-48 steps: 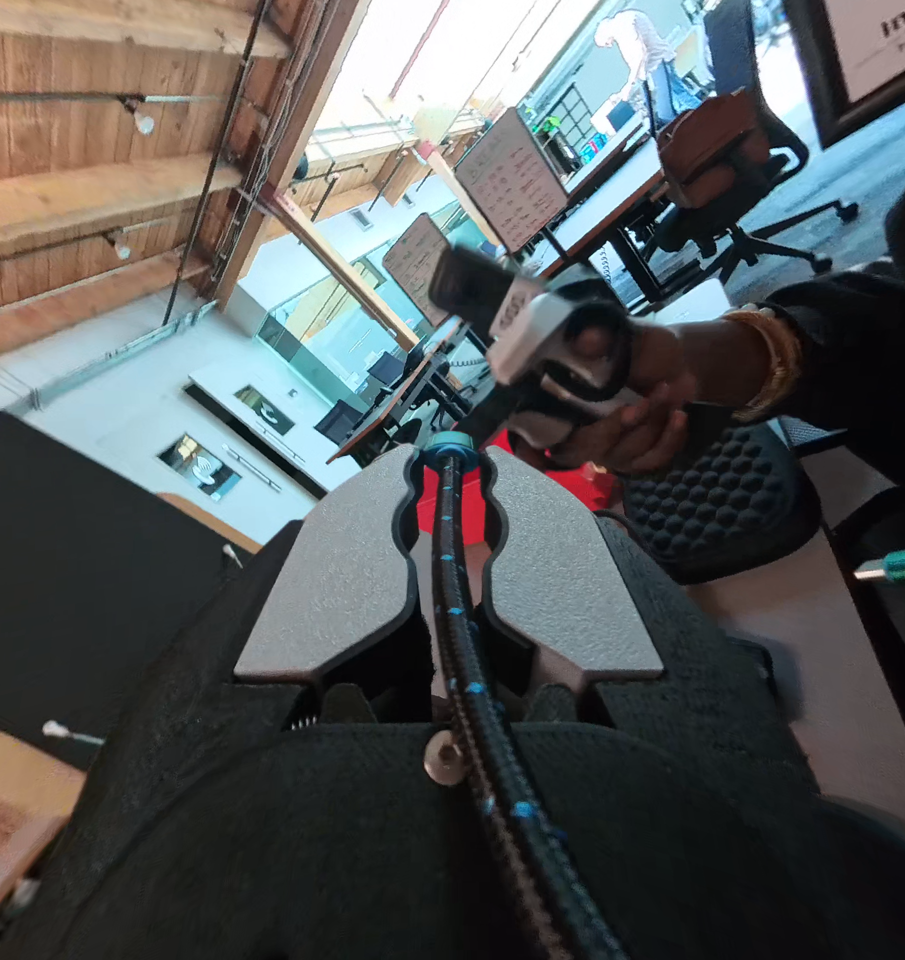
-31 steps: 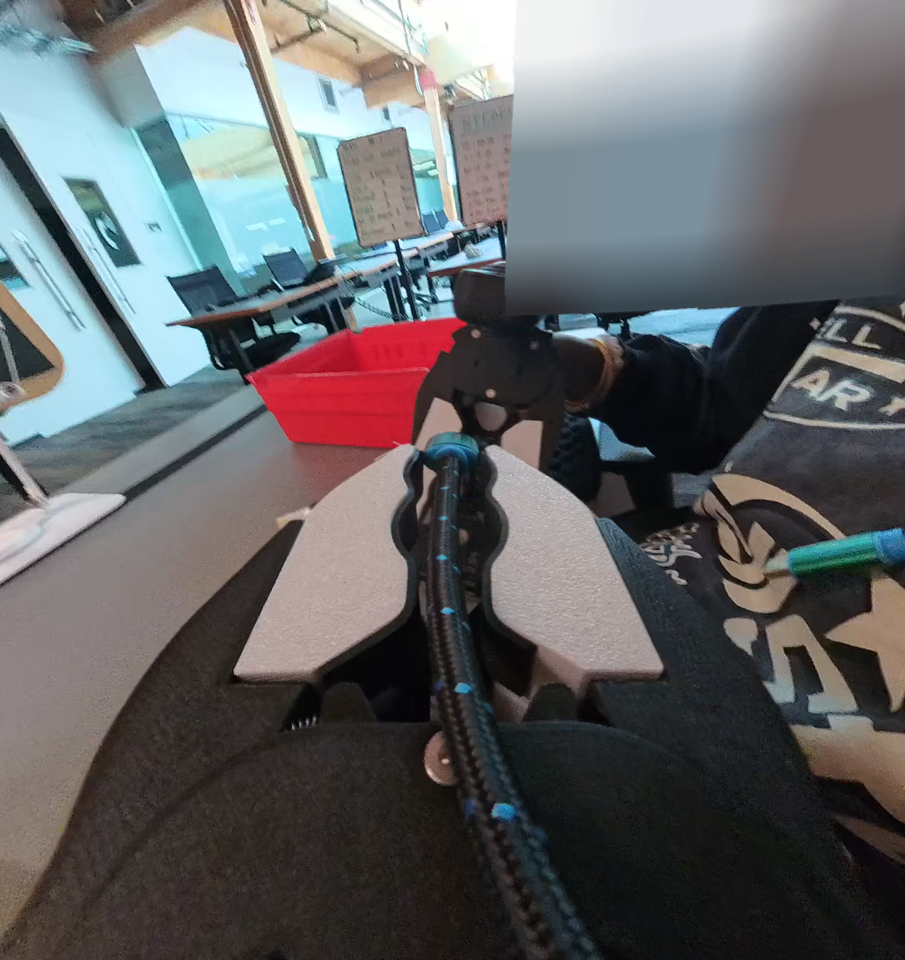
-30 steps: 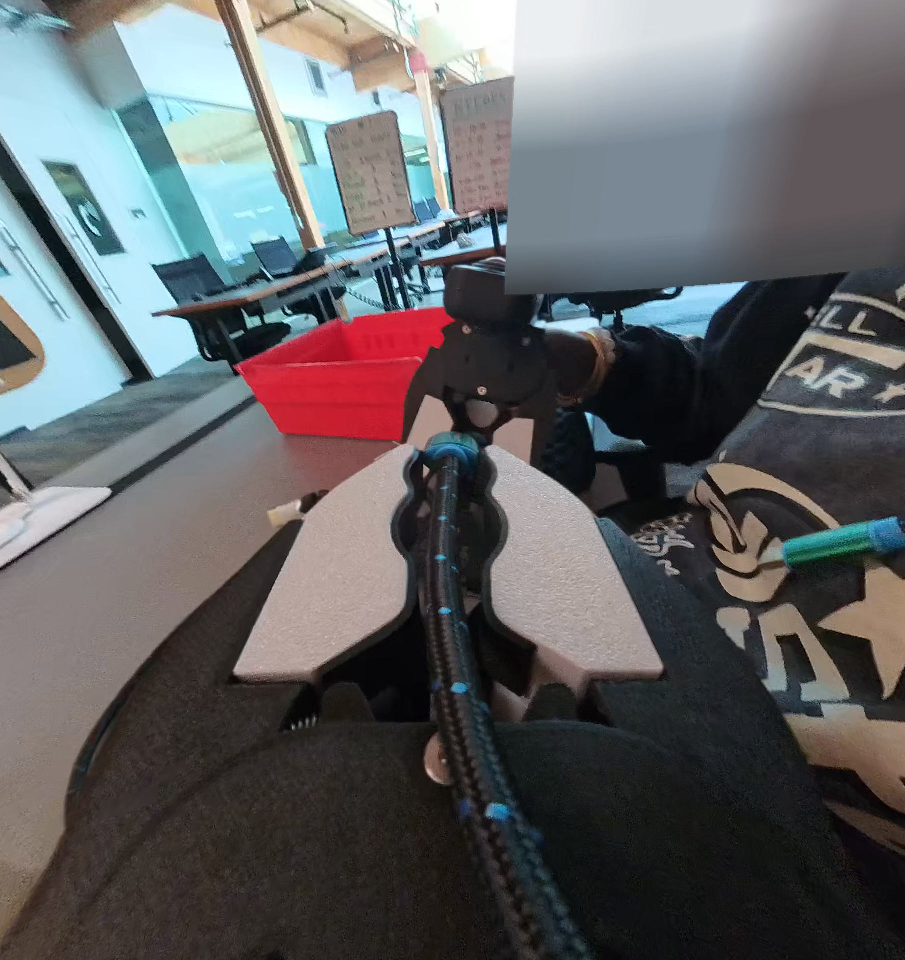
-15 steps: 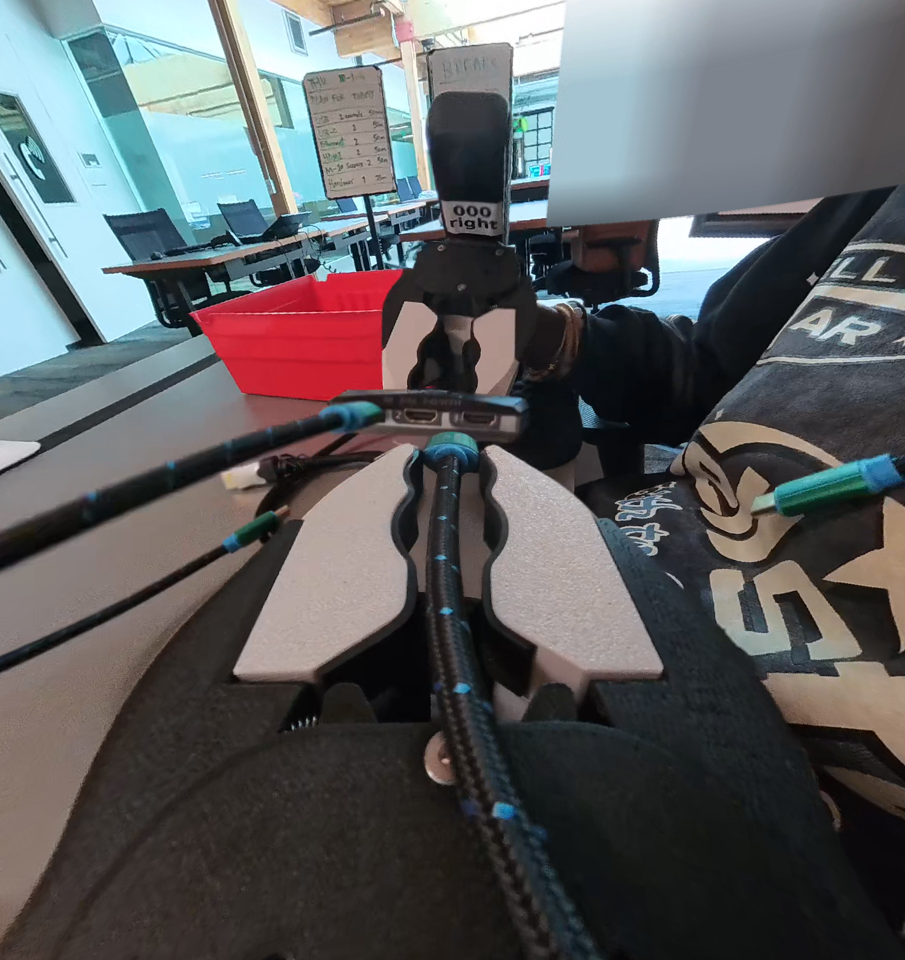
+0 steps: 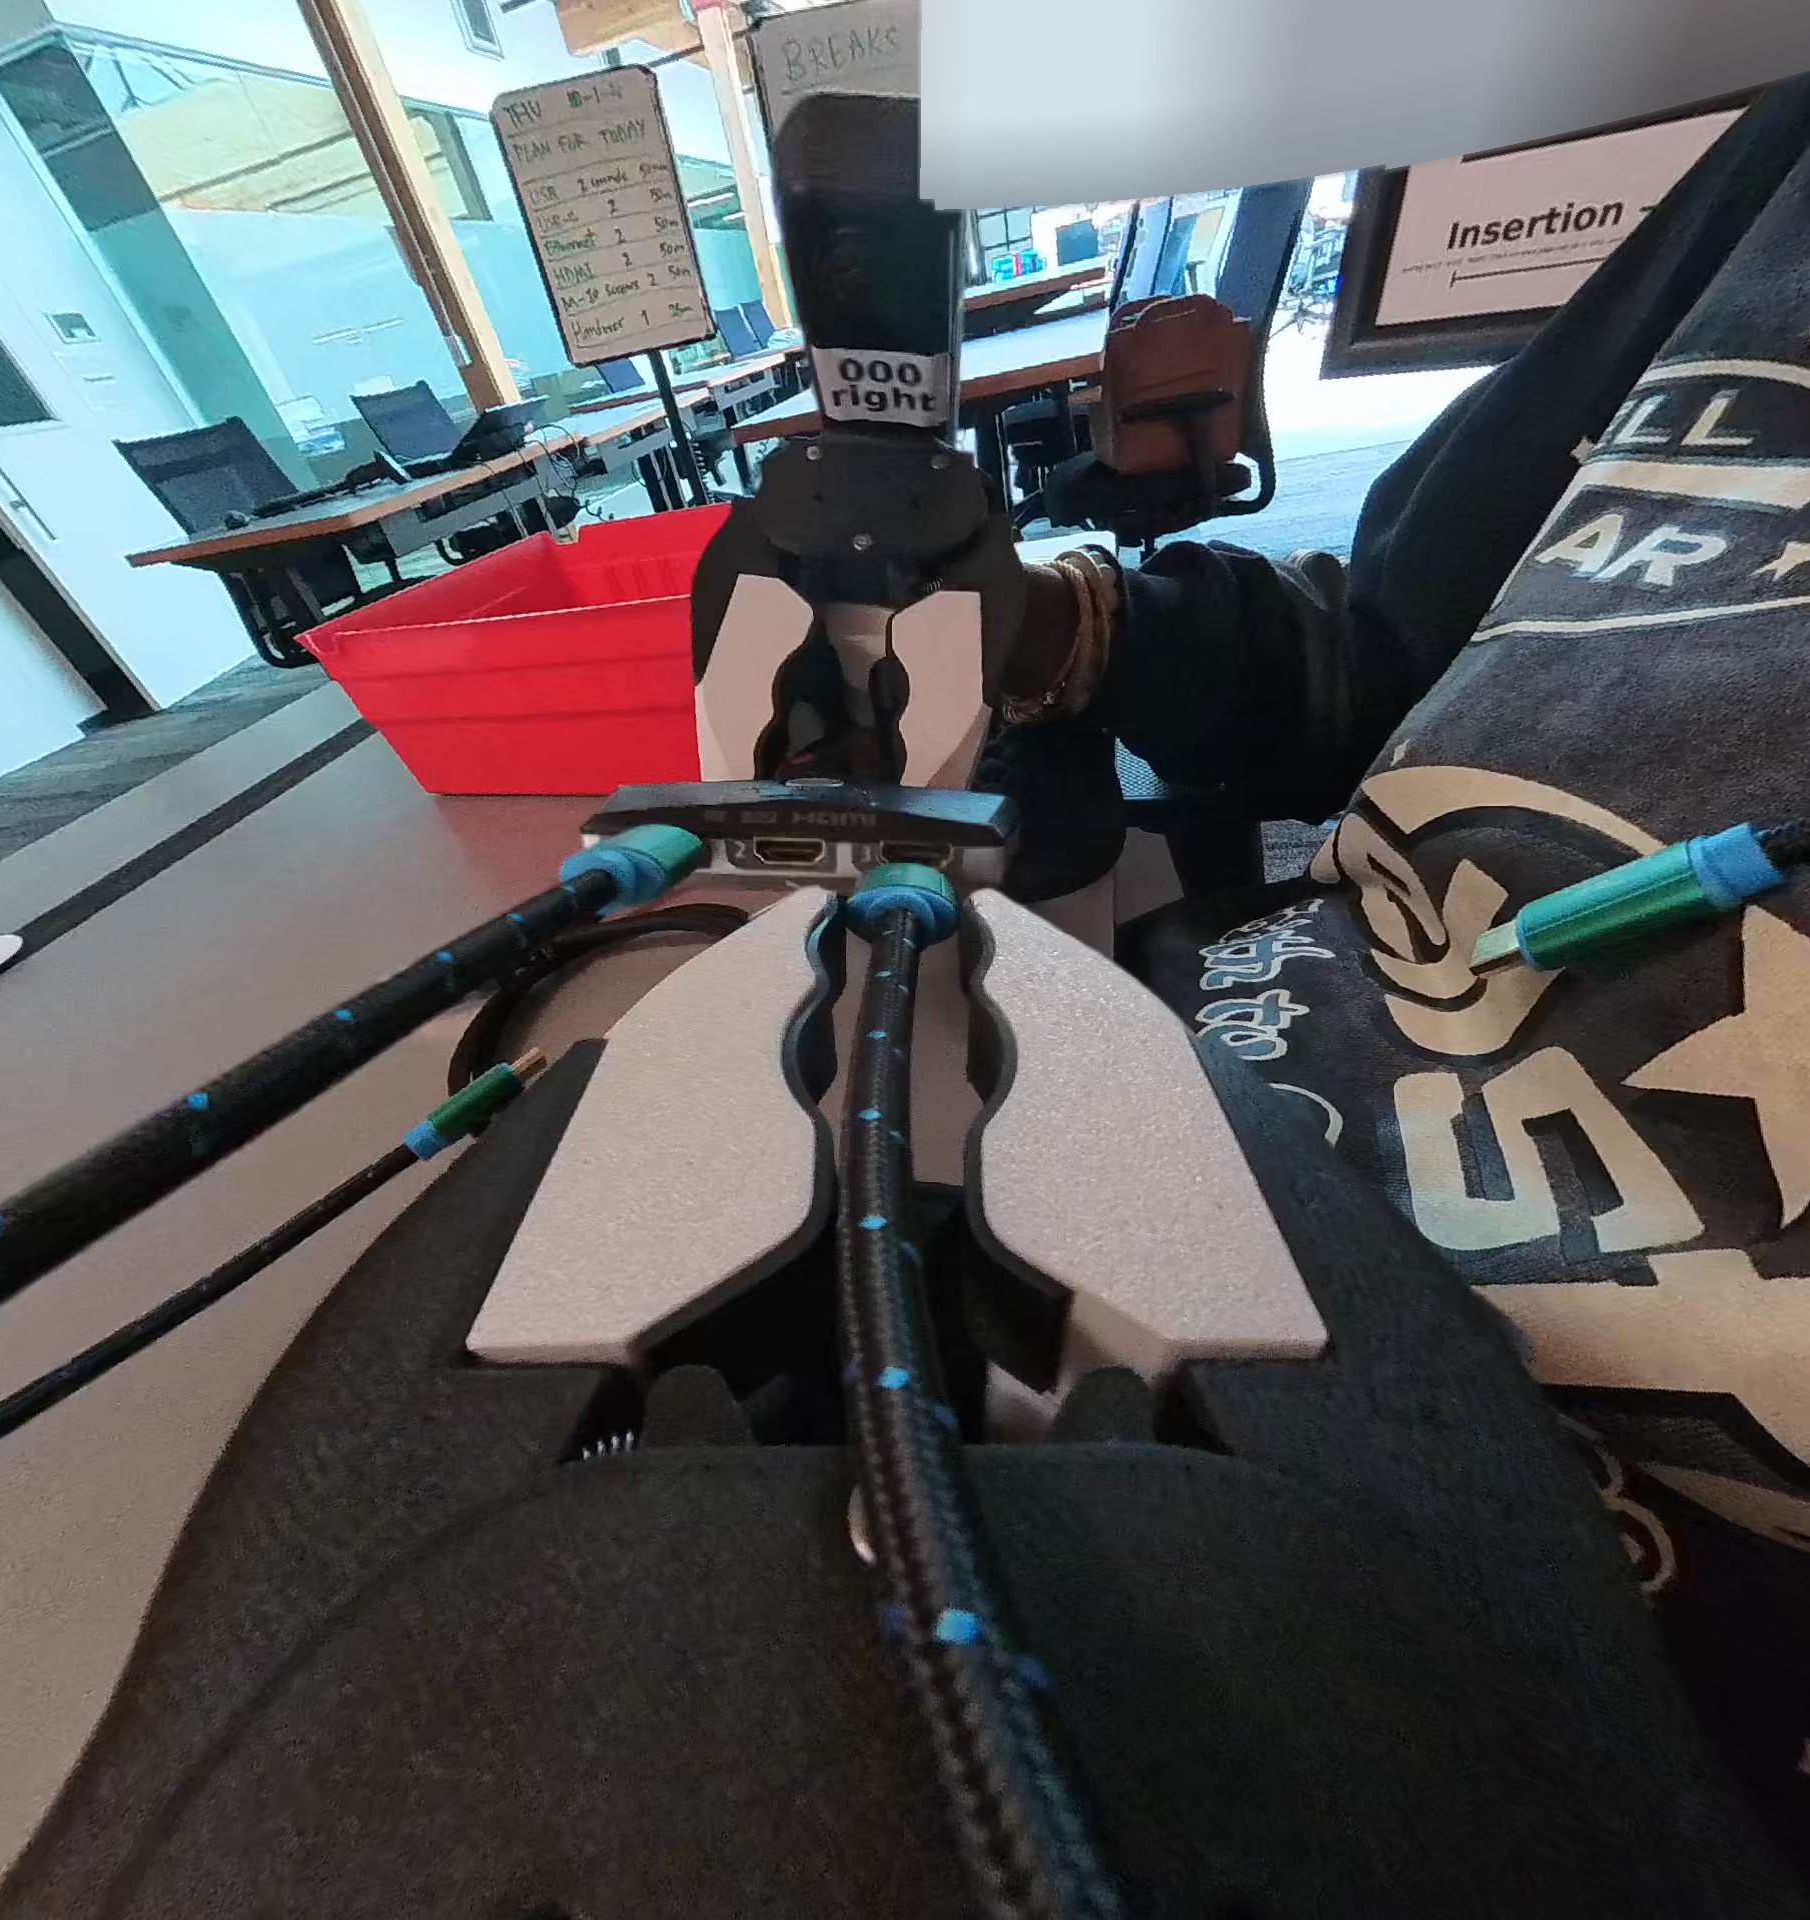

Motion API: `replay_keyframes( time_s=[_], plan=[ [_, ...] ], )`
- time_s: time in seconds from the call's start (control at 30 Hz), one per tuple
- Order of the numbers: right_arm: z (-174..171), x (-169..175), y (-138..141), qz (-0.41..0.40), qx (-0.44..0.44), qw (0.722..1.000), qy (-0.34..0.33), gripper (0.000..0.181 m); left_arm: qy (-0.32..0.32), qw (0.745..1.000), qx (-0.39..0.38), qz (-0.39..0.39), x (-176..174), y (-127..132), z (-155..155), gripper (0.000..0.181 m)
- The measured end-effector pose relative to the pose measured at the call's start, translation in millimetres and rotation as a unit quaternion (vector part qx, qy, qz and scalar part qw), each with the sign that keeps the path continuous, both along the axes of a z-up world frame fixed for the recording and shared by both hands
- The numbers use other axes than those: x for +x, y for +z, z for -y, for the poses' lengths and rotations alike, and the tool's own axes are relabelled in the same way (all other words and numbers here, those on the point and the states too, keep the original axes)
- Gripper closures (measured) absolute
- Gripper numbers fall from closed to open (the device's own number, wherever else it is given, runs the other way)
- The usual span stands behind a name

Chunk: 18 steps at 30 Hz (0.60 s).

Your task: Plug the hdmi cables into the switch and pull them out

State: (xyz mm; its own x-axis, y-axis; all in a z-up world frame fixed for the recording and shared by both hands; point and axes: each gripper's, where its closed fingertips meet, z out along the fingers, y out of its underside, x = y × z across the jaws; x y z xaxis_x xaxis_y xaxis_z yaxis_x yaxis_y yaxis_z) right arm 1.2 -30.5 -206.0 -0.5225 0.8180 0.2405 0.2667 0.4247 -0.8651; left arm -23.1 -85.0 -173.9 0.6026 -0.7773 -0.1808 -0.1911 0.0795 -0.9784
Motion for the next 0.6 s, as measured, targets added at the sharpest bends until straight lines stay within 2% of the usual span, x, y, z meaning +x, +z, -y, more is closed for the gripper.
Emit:
replay_keyframes(
  time_s=[0.6],
  plan=[
    [-0.5,-4.1,1.9,-0.020,0.017,1.000,-0.007,0.140,-0.007,1.000,0.009,0.007,1.9,2.9,2.3,0.161]
  ],
)
